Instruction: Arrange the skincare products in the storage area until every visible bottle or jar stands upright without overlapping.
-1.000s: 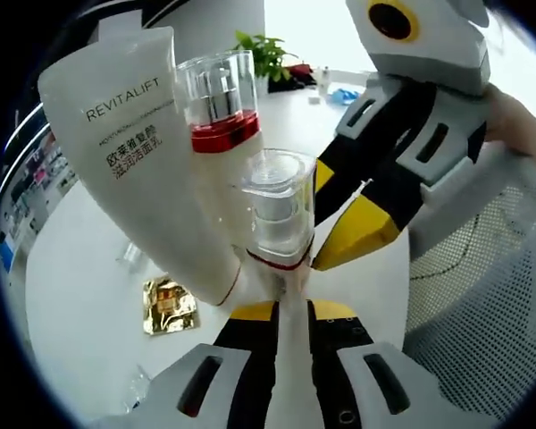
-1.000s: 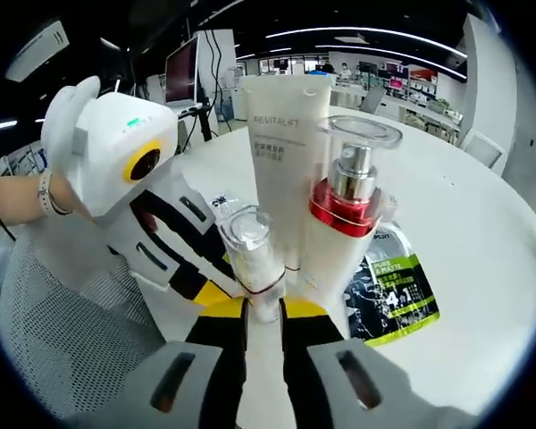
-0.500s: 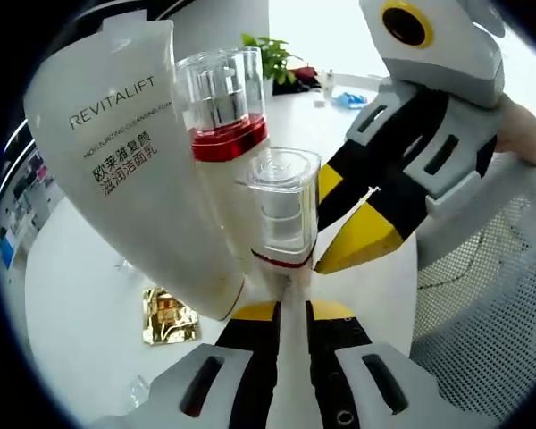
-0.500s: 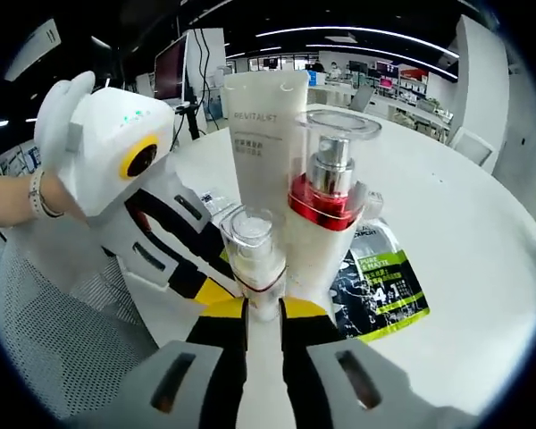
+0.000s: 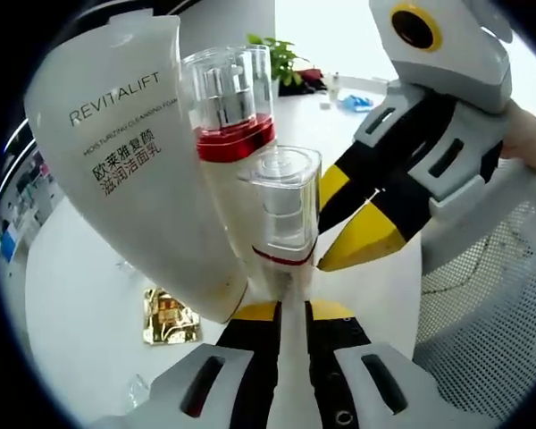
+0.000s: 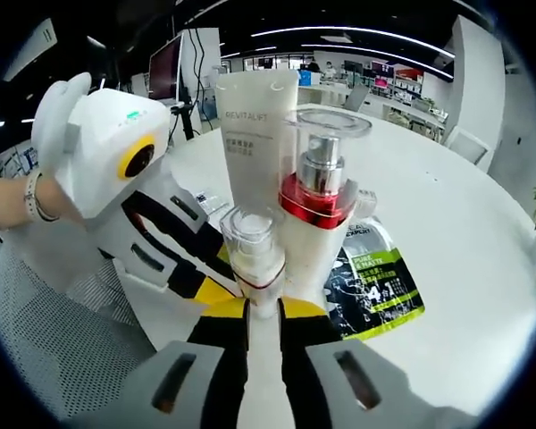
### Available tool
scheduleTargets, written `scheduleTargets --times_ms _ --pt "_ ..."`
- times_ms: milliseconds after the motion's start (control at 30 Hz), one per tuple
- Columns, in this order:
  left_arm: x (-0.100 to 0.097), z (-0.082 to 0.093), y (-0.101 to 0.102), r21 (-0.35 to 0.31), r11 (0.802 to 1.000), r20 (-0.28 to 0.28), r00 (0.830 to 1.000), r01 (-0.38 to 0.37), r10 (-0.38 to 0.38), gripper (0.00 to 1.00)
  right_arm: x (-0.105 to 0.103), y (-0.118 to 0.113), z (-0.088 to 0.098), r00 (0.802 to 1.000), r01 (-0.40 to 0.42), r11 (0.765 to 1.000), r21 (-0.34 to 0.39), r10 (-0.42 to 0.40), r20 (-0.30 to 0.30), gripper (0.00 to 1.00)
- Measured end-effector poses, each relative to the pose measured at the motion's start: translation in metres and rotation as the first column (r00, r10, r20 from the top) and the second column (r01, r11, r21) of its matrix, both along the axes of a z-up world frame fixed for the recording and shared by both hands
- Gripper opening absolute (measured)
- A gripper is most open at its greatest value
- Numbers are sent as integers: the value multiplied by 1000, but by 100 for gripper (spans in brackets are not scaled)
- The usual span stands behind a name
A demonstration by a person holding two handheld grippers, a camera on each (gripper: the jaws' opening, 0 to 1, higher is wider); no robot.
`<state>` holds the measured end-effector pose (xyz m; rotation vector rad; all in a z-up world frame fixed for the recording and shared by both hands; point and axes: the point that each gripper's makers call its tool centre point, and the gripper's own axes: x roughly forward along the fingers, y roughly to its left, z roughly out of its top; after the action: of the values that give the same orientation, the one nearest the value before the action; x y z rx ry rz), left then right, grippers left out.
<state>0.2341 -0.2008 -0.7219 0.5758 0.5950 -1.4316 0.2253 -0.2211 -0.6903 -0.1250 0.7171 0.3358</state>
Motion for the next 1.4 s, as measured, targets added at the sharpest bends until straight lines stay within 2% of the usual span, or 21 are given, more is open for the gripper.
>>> scheduleTargets --times_ms 500,767,833,1133,1400 --pt "0 1 0 -6 1000 5 1000 -1 1 4 1 2 1 1000 -9 1000 -6 9 6 9" --pt "-2 3 1 -7 1000 1 1000 6 -6 4 0 1 0 1000 -2 1000 -4 2 1 11" --pt "-3 3 5 -2 1000 -9 1000 14 -14 5 -1 1 0 1000 0 1000 -5 0 1 12" --pt "1 18 22 -5 1000 20 1000 9 -9 8 -5 3 6 1000 -1 1000 -18 2 9 18" --pt "5 37 43 -46 998 1 999 -39 39 15 -11 5 10 1000 4 1000 -18 -4 8 27"
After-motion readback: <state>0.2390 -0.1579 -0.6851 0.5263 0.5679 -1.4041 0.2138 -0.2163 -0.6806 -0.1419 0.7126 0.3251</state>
